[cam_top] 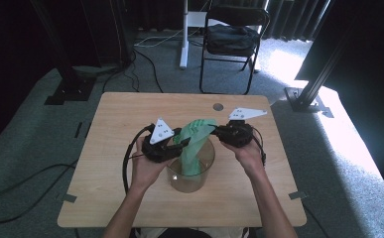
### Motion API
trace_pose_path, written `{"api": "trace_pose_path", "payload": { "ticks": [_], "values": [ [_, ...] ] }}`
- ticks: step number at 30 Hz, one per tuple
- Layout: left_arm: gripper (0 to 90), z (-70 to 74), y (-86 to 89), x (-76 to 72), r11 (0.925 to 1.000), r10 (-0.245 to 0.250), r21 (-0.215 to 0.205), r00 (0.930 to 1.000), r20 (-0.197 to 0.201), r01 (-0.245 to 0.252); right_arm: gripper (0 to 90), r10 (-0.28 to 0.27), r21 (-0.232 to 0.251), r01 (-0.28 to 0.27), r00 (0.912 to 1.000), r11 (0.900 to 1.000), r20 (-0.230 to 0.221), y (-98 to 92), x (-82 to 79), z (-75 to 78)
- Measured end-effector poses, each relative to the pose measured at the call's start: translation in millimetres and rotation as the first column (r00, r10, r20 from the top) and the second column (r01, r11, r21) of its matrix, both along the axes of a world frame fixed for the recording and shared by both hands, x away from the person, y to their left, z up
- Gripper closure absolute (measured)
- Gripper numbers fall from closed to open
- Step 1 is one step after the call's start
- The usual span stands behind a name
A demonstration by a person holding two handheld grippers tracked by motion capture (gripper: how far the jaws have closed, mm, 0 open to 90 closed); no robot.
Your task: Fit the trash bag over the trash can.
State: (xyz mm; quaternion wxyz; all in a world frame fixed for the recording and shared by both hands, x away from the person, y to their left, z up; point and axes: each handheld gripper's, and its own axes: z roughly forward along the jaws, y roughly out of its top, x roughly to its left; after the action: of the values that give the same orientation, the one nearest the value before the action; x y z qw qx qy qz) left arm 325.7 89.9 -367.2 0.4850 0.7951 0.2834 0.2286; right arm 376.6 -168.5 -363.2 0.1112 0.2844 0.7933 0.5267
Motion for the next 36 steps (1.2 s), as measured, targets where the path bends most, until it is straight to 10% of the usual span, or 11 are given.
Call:
{"api": "trace_pose_path", "payload": {
  "ticks": [21, 36],
  "values": [
    [40.0, -1.4, -38.1, -2.3, 0.9982, 0.011, 0.058, 0.9995, 0.03, -0.013, 90.0, -0.065, 0.021, 0.066, 0.9974, 0.998, -0.03, 17.2, 3.7, 20.9],
    [46.2, -1.8, -26.3, 9.3, 0.9926, 0.094, 0.071, 0.9939, 0.058, -0.098, 90.0, 0.088, 0.078, -0.084, 0.9953, 0.993, -0.042, 19.6, -6.0, 22.5]
  ]
}}
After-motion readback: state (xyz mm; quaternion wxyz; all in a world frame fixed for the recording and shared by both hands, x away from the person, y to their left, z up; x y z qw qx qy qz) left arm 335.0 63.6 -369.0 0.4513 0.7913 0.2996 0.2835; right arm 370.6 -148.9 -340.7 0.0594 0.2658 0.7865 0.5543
